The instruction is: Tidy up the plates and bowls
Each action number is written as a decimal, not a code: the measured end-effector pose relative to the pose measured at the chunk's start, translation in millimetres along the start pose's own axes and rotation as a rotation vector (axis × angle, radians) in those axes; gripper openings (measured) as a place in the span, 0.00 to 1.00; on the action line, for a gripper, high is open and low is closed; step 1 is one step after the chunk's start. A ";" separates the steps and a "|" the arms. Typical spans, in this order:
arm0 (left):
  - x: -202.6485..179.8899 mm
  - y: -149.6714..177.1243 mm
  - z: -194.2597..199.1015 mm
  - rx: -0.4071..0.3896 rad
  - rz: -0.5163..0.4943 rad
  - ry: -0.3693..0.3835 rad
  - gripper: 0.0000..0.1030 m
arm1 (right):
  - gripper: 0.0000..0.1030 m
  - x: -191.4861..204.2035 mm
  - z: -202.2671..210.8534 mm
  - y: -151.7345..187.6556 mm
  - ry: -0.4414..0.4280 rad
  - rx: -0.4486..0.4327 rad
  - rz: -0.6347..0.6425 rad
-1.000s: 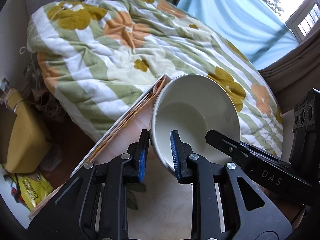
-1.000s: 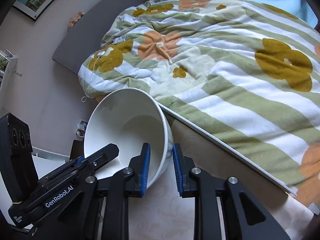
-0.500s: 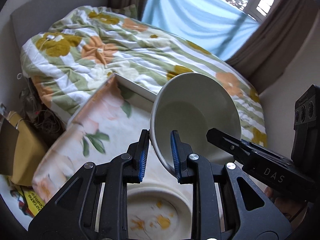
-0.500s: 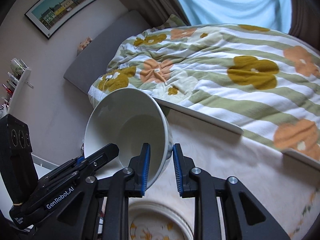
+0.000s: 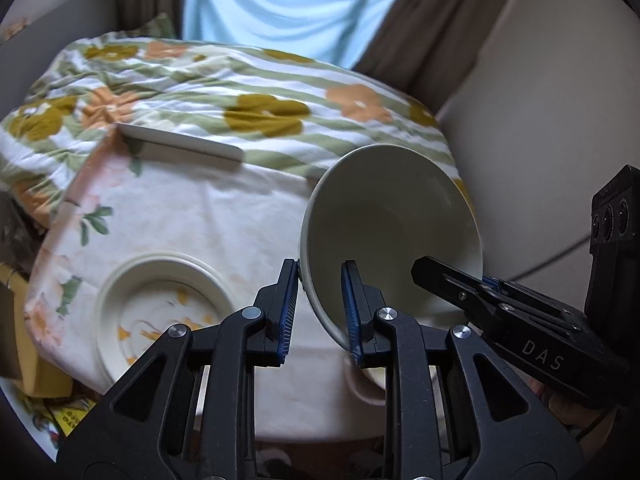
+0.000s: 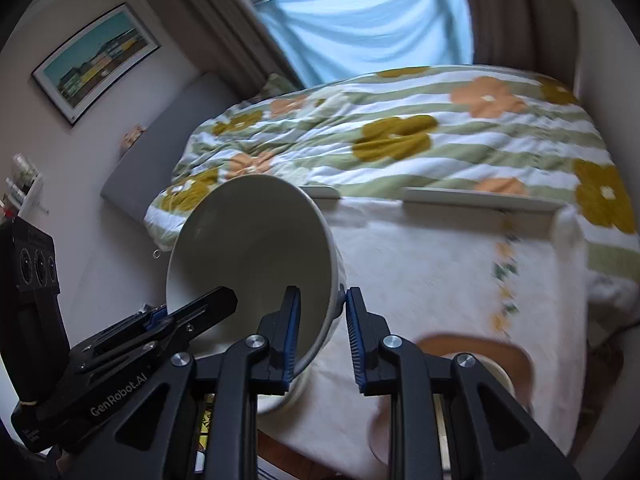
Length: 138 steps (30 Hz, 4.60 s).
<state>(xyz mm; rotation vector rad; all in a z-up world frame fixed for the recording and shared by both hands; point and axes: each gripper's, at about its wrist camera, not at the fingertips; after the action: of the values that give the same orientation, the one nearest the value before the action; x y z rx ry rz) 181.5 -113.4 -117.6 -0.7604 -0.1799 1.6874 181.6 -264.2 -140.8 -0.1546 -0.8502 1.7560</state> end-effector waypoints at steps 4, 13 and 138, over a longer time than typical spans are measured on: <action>-26.0 23.4 -21.8 0.115 -0.040 0.041 0.19 | 0.21 -25.3 12.3 28.8 0.060 0.032 -0.075; -46.0 66.7 -80.0 0.309 -0.111 0.023 0.19 | 0.21 -70.6 -1.2 80.4 0.124 0.128 -0.215; -67.2 126.2 -140.4 0.384 -0.603 -0.116 0.22 | 0.20 -79.7 -47.1 130.9 0.113 0.373 0.267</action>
<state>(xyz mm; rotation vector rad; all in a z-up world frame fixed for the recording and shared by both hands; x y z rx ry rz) 162.7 -248.9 -264.1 -0.2761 -0.1408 1.1390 131.8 -327.7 -279.4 -0.1221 -0.4226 2.1030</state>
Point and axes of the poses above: each gripper's, at about its wrist camera, not at the fingertips, and z roughly against the way its jaws point, x to its left, y to its underside, and after that the axes turned 9 degrees about z, right-handed
